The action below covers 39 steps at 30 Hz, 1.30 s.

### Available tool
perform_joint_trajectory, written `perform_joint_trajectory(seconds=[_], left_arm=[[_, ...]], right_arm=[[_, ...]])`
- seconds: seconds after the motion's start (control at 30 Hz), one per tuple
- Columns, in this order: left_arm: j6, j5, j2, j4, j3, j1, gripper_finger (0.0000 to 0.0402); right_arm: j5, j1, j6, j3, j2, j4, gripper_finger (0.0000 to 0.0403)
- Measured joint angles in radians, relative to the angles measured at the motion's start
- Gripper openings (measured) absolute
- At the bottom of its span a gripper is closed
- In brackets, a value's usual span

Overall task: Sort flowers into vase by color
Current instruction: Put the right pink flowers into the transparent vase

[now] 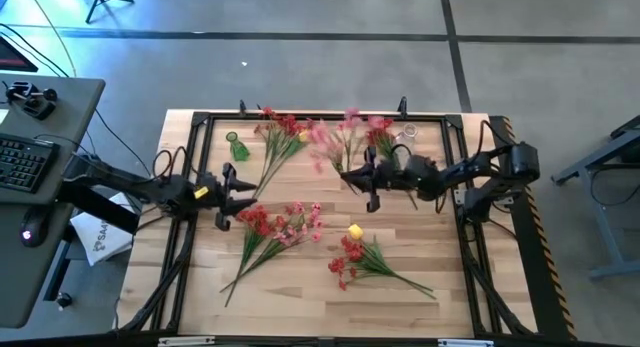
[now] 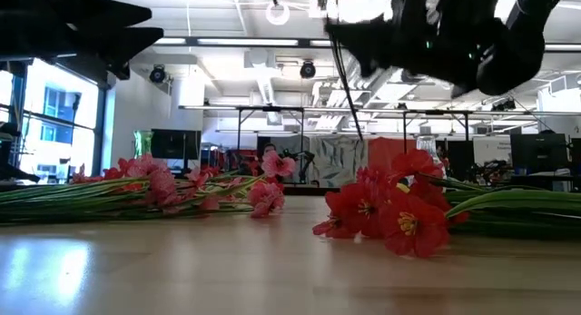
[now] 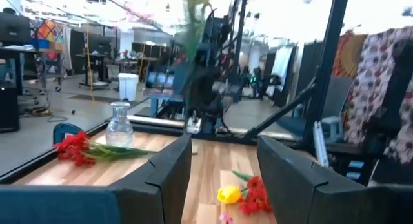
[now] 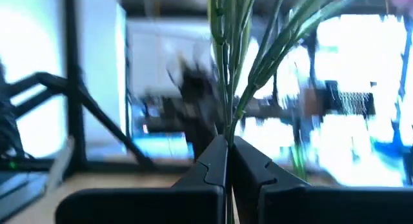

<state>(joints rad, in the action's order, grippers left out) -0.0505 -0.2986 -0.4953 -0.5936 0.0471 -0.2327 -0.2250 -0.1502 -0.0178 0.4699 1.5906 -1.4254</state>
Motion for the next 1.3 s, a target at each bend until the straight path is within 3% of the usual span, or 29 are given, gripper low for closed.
perform_joint_trajectory(seconds=[0.33,0.63,0.87,1.07,1.2,1.3], left_arm=[[0.167,-0.009,-0.495,-0.012,0.3,0.003,0.0163],[0.338,-0.002,-0.851,-0.061,0.547,0.086,0.0165],[0.34,0.158,-0.994,-0.125,0.653,0.153,0.0189],[0.325,0.164,-1.069,-0.141,0.691,0.165,0.0192],[0.325,0.155,-1.081,-0.163,0.692,0.165,0.0172],[0.317,0.155,-1.081,-0.163,0.692,0.164,0.0136]], right_arm=[[-0.189,0.058,-0.09,0.188,0.022,-0.023,0.0],[-0.106,0.116,-0.122,0.204,0.1,-0.093,0.0],[-0.059,0.133,-0.148,0.204,0.179,-0.145,0.0],[-0.057,0.137,-0.161,0.204,0.191,-0.145,0.0],[-0.058,0.143,-0.175,0.204,0.191,-0.145,0.0],[-0.059,0.145,-0.174,0.204,0.191,-0.145,0.0]])
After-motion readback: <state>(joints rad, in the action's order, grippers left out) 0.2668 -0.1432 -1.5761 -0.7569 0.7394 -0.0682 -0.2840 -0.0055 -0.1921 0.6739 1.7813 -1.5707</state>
